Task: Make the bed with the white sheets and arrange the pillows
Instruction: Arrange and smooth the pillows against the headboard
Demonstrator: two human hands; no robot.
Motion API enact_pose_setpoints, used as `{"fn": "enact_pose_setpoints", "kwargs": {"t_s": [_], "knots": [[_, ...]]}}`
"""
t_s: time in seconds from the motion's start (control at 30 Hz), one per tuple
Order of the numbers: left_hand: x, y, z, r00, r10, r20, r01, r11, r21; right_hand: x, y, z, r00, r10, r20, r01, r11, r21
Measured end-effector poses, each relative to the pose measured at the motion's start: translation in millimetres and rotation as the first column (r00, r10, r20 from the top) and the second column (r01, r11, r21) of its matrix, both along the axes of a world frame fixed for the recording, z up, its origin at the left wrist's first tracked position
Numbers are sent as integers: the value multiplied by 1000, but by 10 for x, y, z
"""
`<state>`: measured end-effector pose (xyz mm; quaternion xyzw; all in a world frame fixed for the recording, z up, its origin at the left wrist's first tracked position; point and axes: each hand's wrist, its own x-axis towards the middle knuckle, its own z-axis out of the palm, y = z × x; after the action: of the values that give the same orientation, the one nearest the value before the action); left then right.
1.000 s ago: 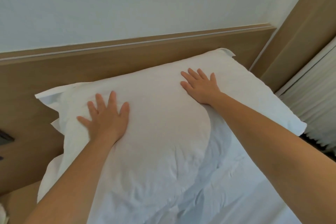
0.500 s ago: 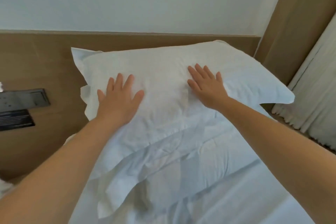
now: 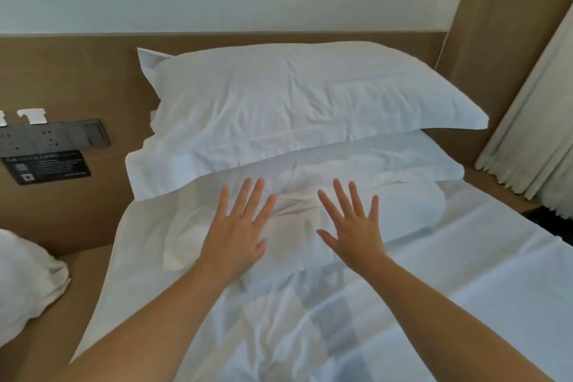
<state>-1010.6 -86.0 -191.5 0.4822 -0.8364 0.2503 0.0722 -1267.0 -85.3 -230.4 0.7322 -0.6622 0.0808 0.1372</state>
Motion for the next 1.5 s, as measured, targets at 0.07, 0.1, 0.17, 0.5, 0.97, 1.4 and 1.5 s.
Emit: {"fn": "enact_pose_setpoints", "kwargs": {"t_s": [0.07, 0.1, 0.17, 0.5, 0.97, 1.4, 1.5], "knots": [[-178, -108, -220, 1000, -25, -8, 25, 1000, 12, 97, -133, -121, 1000, -13, -1, 13, 1000, -27], [-241, -196, -330, 999, -29, -24, 30, 999, 13, 155, -233, -180, 1000, -17, -2, 17, 998, -53], [-274, -462, -520, 998, -26, -63, 26, 1000, 2, 251, -500, -306, 999, -21, 31, 24, 994, -105], [-127, -1734, -902, 998, -5, -67, 3, 1000, -22, 372, -1744, -612, 996, 44, 82, -11, 931, -364], [-2, -149, -1471, 995, -77, -70, 77, 997, -9, 165, -106, -1218, 997, 66, -48, -71, 991, -110], [-240, -768, -1173, 996, 92, -3, -92, 995, 41, 344, -772, -799, 988, -79, -132, 90, 993, 81], [-34, -429, -1274, 976, 52, -212, -26, 992, 127, 271, -480, -933, 996, -56, -66, 57, 998, 22]]}}
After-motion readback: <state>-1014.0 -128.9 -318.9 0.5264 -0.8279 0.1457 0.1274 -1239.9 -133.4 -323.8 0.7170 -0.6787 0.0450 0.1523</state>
